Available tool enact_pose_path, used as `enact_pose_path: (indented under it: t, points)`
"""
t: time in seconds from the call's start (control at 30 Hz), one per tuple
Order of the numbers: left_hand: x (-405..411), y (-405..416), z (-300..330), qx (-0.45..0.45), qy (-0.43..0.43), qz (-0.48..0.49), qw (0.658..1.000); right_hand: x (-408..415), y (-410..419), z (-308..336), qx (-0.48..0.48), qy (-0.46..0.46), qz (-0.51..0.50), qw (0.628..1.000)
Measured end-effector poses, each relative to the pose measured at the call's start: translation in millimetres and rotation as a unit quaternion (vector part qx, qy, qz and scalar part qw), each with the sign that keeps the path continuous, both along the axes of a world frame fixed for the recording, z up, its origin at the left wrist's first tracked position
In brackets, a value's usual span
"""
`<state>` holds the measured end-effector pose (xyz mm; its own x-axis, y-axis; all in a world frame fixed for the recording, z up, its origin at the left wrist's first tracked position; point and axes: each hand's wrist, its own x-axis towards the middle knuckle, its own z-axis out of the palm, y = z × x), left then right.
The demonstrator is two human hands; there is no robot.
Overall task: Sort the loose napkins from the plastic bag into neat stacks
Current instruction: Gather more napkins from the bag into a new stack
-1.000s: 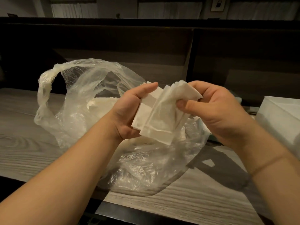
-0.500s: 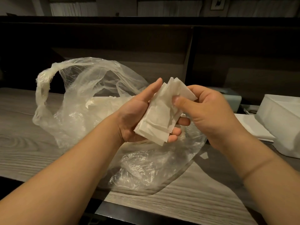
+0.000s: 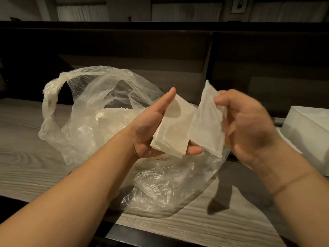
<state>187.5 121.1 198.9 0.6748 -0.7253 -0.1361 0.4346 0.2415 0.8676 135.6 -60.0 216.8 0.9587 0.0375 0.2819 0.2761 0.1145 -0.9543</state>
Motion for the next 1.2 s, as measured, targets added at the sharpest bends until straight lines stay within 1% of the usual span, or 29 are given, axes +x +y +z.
enact_pose_path:
  t: [0.07,0.1,0.2,0.33,0.4,0.47,0.57,0.73,1.2]
  points:
    - [1.5,-1.0,-2.7,0.008,-0.015,-0.008,1.0,0.4,5.2,-4.4,-0.104,-0.003,-0.043,0.994]
    - [2.1,-1.6,-3.7,0.008,-0.023,-0.01,1.0,0.4,8.9,-6.6,-0.133,-0.004,-0.058,0.989]
    - [2.8,-1.8,-5.7,-0.004,-0.046,-0.071,0.996,-0.1,17.5,-12.9,-0.156,-0.018,-0.099,0.983]
    - [1.8,-0.2,-7.1,-0.023,-0.094,-0.113,0.989,6.3,17.1,-22.4,-0.22,-0.114,-0.175,0.953]
    - [1.3,0.6,-7.6,-0.031,-0.104,-0.105,0.989,9.1,15.9,-24.5,-0.275,-0.163,-0.2,0.926]
    - [1.1,1.3,-8.0,-0.026,-0.125,-0.09,0.988,9.6,16.6,-26.0,-0.309,-0.195,-0.202,0.909]
    - [-0.9,0.6,-6.8,-0.024,-0.139,-0.096,0.985,10.4,16.3,-26.5,-0.316,-0.203,-0.2,0.905]
    - [-3.3,1.7,-4.7,-0.024,-0.109,-0.102,0.988,9.8,13.8,-24.2,-0.324,-0.207,-0.194,0.902]
    - [-2.1,0.9,-5.6,0.009,-0.11,-0.098,0.989,9.5,12.3,-21.6,-0.298,-0.152,-0.176,0.926]
